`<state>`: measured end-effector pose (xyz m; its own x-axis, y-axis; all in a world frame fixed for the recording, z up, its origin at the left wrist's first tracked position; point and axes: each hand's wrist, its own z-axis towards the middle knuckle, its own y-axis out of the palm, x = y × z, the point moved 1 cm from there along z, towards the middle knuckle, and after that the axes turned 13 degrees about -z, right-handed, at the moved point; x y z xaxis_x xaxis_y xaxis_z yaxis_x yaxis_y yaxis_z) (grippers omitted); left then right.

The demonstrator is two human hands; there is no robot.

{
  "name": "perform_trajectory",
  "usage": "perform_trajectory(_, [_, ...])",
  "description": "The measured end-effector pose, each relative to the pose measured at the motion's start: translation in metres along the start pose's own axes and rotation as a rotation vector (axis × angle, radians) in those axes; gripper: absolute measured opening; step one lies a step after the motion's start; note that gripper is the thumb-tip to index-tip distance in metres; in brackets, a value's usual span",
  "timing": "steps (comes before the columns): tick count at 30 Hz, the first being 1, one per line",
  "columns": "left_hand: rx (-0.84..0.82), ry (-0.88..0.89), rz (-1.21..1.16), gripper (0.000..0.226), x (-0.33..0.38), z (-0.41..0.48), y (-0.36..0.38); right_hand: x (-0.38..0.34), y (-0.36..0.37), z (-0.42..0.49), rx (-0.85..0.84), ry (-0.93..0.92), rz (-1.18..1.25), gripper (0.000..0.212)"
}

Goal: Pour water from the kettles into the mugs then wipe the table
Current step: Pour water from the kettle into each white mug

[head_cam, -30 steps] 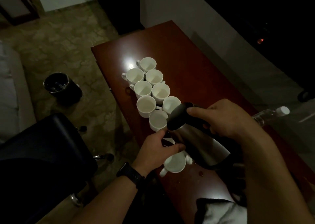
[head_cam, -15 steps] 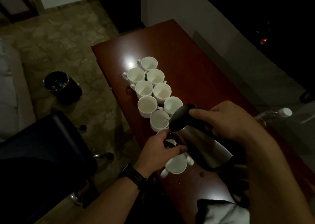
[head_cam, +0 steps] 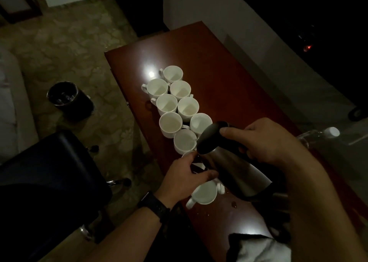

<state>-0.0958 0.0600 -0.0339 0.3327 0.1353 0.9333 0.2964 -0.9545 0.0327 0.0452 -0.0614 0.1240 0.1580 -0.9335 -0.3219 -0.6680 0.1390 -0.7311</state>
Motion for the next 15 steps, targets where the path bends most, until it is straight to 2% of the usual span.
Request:
perform_trajectory(7, [0.001, 0.007, 0.012, 0.049, 0.0032, -0.0014, -0.0015, -0.0023, 0.0017, 0.0017, -0.008, -0.009, 0.017, 0.062])
perform_trajectory(15, [-0.002, -0.003, 0.003, 0.044, 0.0035, -0.0019, -0.0037, -0.0062, 0.0032, 0.0013, -0.029, -0.019, 0.024, 0.056])
